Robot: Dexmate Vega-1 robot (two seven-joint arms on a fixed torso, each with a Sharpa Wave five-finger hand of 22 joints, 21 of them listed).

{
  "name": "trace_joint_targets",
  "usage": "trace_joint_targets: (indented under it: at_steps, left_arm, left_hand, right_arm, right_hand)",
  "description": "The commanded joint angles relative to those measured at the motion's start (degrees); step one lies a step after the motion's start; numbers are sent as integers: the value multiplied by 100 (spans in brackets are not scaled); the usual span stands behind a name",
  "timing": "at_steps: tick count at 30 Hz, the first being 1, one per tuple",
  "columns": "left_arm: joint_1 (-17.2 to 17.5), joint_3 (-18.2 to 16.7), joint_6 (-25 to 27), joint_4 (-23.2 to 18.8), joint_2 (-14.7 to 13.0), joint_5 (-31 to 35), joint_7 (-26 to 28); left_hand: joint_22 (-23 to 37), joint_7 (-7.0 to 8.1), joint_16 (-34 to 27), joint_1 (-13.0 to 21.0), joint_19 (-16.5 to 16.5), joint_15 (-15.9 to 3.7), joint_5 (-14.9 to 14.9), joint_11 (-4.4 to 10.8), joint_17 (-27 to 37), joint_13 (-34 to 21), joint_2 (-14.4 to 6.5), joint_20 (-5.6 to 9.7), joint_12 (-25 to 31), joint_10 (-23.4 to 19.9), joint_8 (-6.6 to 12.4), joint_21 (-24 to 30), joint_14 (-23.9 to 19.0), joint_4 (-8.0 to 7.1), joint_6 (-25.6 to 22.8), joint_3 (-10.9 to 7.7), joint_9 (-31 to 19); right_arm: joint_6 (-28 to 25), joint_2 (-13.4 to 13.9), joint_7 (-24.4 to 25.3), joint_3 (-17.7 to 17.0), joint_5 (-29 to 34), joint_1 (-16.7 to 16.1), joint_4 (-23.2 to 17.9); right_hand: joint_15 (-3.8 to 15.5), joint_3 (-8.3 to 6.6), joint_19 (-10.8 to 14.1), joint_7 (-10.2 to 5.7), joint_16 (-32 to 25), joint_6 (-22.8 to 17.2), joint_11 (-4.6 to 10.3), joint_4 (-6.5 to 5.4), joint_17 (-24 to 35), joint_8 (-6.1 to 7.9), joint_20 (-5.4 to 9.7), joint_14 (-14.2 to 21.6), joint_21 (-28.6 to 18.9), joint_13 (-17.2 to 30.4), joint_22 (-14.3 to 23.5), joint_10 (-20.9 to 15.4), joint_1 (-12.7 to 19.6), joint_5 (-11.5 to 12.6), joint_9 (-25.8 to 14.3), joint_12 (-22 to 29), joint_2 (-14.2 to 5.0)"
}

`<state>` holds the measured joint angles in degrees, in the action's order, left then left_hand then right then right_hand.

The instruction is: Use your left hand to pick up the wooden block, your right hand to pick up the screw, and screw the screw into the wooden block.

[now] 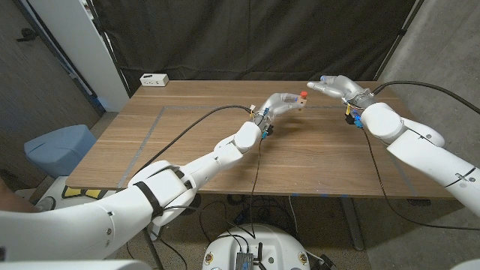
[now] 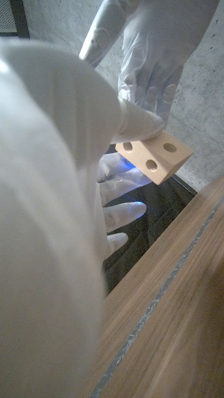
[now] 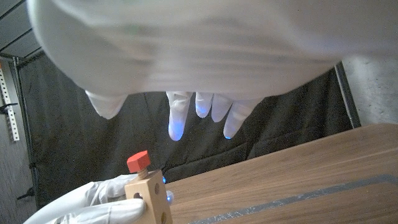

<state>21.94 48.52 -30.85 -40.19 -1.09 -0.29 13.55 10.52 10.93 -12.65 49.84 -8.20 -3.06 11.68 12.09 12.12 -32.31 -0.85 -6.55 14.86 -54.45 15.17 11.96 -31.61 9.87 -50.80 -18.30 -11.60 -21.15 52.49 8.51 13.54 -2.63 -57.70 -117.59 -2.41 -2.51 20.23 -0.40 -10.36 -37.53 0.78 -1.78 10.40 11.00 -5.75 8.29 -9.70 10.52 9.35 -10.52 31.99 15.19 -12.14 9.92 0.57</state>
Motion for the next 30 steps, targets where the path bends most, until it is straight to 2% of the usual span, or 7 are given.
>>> trace_joint_targets:
  at_steps: [1, 3, 8, 14, 19, 27, 30]
  left_arm:
    - [-341, 68, -325, 898, 377, -177, -161]
    - [-391, 86, -370, 1024, 431, -198, -177]
    - [-484, 115, -456, 1275, 544, -268, -201]
    - [-518, 153, -515, 1381, 597, -319, -197]
    - [-476, 190, -544, 1288, 556, -303, -162]
    - [-384, 199, -476, 1051, 466, -260, -87]
    - [-357, 194, -454, 988, 446, -251, -74]
  left_hand:
    - [20, -108, 7, 274, -35, -539, 31, 39, 9, -59, -343, -16, 45, -93, 54, 16, -36, -106, -531, -158, -29]
    - [20, -109, 8, 268, -34, -535, 30, 40, 10, -61, -342, -13, 46, -96, 53, 15, -35, -110, -529, -155, -29]
    - [20, -118, 5, 262, -31, -529, 30, 40, 10, -56, -342, -15, 40, -92, 48, 14, -42, -114, -520, -154, -29]
    - [20, -120, 6, 261, -33, -532, 31, 40, 10, -59, -339, -14, 39, -90, 46, 15, -40, -112, -520, -152, -29]
    - [20, -123, 5, 258, -37, -530, 31, 39, 11, -57, -341, -18, 35, -86, 45, 16, -41, -115, -520, -151, -29]
    - [20, -121, 3, 254, -39, -534, 31, 40, 12, -52, -341, -23, 31, -89, 47, 16, -41, -116, -530, -148, -29]
    - [20, -118, 4, 257, -40, -536, 31, 40, 12, -53, -339, -23, 32, -90, 48, 17, -41, -114, -533, -149, -29]
  right_arm:
    - [592, -390, 604, -114, -781, -282, 294]
    - [707, -470, 656, -128, -908, -318, 365]
    - [1070, -647, 753, -146, -1181, -393, 578]
    - [1488, -826, 828, -120, -1415, -442, 819]
    - [1805, -1060, 1036, -62, -1497, -461, 1026]
    - [2156, -1232, 1141, -48, -1671, -498, 1212]
    - [2278, -1292, 1150, -50, -1755, -520, 1265]
  right_hand:
    - [-37, 23, -158, -21, 15, 145, 38, 16, 8, -33, -28, -163, -11, 14, 12, 217, -66, -65, -9, -19, -59]
    - [-62, 31, -265, -40, 19, 233, 104, 13, 10, -45, -71, -251, -2, 11, 13, 313, -94, -93, -6, -13, -77]
    - [-114, 50, -441, -54, 24, 376, 80, 2, 15, -56, -97, -417, -3, 5, 15, 511, -159, -143, -2, -12, -108]
    - [-163, 86, -666, -74, 19, 609, 103, -28, 22, -78, -95, -609, 0, -1, 19, 720, -271, -194, 7, 0, -142]
    - [-171, 90, -786, -86, 13, 640, 104, -40, 26, -67, -83, -656, 14, -3, 21, 733, -303, -205, 10, 17, -169]
    - [-192, 108, -987, -102, 10, 805, 77, -66, 32, -79, -97, -791, 10, -5, 24, 829, -384, -228, 18, 23, -211]
    - [-203, 108, -1034, -105, 5, 851, 108, -69, 31, -72, -101, -835, -7, -7, 25, 950, -404, -236, 24, -1, -236]
